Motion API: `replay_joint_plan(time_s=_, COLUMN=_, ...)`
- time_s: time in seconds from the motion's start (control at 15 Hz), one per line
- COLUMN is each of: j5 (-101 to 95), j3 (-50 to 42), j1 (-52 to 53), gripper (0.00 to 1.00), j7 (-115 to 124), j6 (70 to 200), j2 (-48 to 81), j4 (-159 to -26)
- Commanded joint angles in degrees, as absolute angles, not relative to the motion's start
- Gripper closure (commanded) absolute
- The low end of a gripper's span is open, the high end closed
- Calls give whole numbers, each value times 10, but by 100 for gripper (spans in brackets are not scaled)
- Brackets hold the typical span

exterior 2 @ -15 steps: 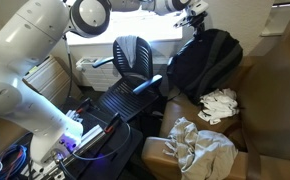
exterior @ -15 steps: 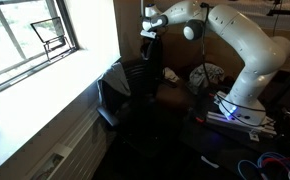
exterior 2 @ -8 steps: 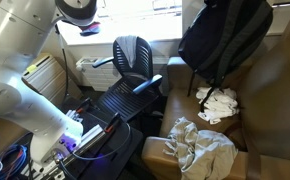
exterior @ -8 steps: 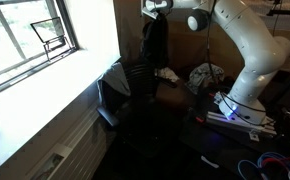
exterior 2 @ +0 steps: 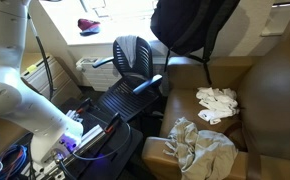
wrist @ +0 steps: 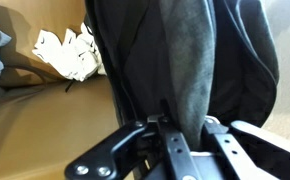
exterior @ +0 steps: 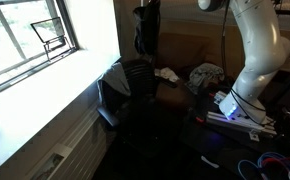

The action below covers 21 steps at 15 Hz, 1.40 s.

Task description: Move the backpack from the couch to the chair

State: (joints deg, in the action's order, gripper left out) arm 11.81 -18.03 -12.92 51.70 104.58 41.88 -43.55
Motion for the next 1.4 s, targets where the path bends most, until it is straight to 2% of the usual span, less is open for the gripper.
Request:
replay_joint_plan(time_s=0.0, j5=124, j3=-177, j1=-116, gripper=95, j7=509, j6=994, j2=317, j4=-496)
replay_joint_plan(time_s=0.27, j5=114, j3=-174, j1=-96, gripper=95, j7=471, j6=936, j2=230, j4=-525)
replay_joint_plan(time_s=0.53, j5=122, j3=-156, j1=-62, gripper=95, j7=422, j6=823, j2=140, j4=-574)
replay_joint_plan(time_s=0.67, j5=131, j3=-142, j1=-44, gripper=95, j7=417, j6=803, j2=133, j4=-606)
replay_joint_plan(time_s=1.33, j5=178, j3=-82, j1=-25, gripper=95, j7=238, j6=805, j2=263, j4=-731)
